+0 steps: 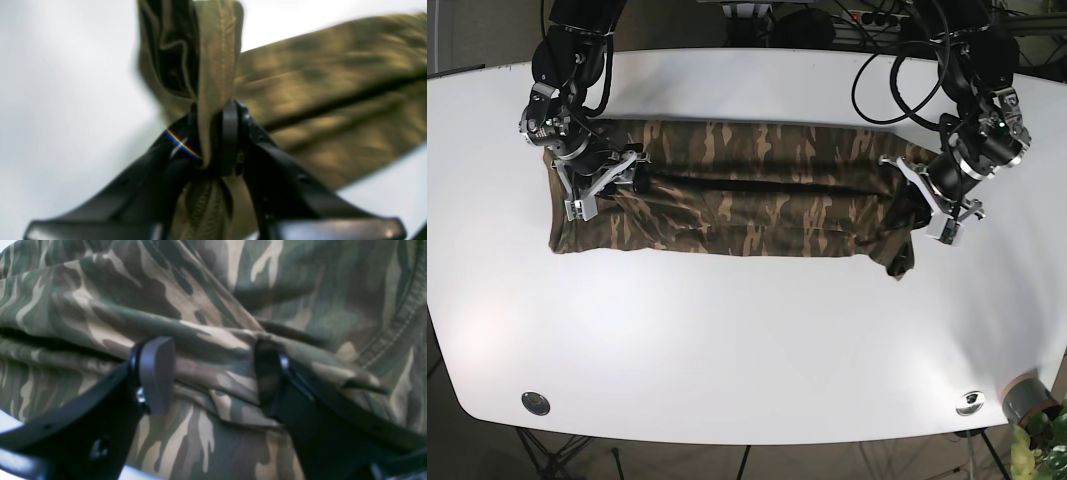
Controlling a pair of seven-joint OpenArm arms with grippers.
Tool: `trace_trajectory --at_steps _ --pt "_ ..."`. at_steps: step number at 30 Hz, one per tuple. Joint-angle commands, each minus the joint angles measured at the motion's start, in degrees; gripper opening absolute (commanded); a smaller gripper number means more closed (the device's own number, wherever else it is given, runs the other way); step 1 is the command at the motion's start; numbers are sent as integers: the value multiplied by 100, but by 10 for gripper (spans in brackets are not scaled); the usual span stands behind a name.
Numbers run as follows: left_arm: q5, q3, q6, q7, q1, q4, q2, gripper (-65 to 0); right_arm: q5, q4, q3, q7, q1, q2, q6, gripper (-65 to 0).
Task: Fold the T-shirt properly
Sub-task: 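Fold the shirt's end with the left gripper toward the right gripper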
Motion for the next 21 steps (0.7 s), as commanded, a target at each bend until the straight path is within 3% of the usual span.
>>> trace_trajectory --at_steps 1,10,21 --pt "-75 254 -1 -95 -26 130 119 -600 -17 57 2 -49 44 28 -5 -281" --pt "83 1265 -1 -122 -167 -28 524 -599 -17 92 2 -49 17 28 -5 -281" --pt "75 1362 416 -122 -641 -731 761 -594 -8 84 -7 -49 17 28 -5 -281"
